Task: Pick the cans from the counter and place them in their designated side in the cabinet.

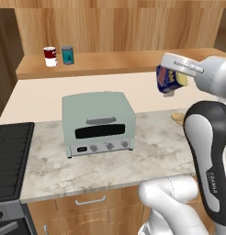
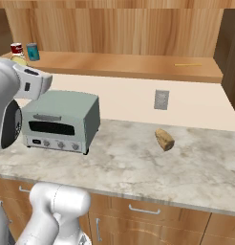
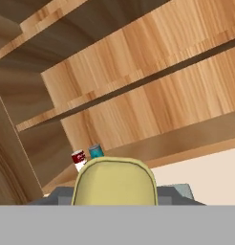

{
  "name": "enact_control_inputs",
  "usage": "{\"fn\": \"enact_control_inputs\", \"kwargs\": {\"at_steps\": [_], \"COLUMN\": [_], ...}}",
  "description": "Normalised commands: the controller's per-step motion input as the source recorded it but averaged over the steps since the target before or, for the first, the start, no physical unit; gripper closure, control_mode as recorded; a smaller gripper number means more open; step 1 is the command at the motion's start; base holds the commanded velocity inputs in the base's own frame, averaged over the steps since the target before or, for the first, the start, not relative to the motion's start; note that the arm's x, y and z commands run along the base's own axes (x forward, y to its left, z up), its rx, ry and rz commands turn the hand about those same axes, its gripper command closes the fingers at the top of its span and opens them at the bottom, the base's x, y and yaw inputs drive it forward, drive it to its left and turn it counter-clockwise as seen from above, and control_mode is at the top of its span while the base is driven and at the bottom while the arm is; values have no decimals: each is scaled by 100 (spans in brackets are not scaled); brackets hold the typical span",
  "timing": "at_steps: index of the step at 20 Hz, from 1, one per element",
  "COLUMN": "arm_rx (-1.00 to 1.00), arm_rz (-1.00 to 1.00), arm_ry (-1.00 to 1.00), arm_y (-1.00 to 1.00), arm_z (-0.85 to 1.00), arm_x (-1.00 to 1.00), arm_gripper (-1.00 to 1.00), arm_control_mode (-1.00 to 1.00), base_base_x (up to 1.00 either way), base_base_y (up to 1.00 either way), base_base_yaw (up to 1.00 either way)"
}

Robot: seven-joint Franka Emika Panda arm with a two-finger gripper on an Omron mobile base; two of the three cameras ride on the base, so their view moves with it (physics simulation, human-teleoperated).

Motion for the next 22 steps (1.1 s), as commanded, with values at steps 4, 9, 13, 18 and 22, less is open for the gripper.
{"fn": "enact_control_inputs", "kwargs": {"at_steps": [4,9,13,18,22], "arm_rx": [-5,-4,-2,-2,-3], "arm_rz": [3,3,4,4,3], "arm_ry": [6,5,0,0,-2], "arm_y": [9,12,16,11,7], "arm_z": [6,1,-6,-3,-4], "arm_x": [22,25,35,35,31], "arm_gripper": [100,100,100,100,100], "arm_control_mode": [-100,-100,-100,-100,-100], "base_base_x": [0,0,0,0,0], "base_base_y": [0,0,0,0,0], "base_base_yaw": [0,0,0,0,0]}}
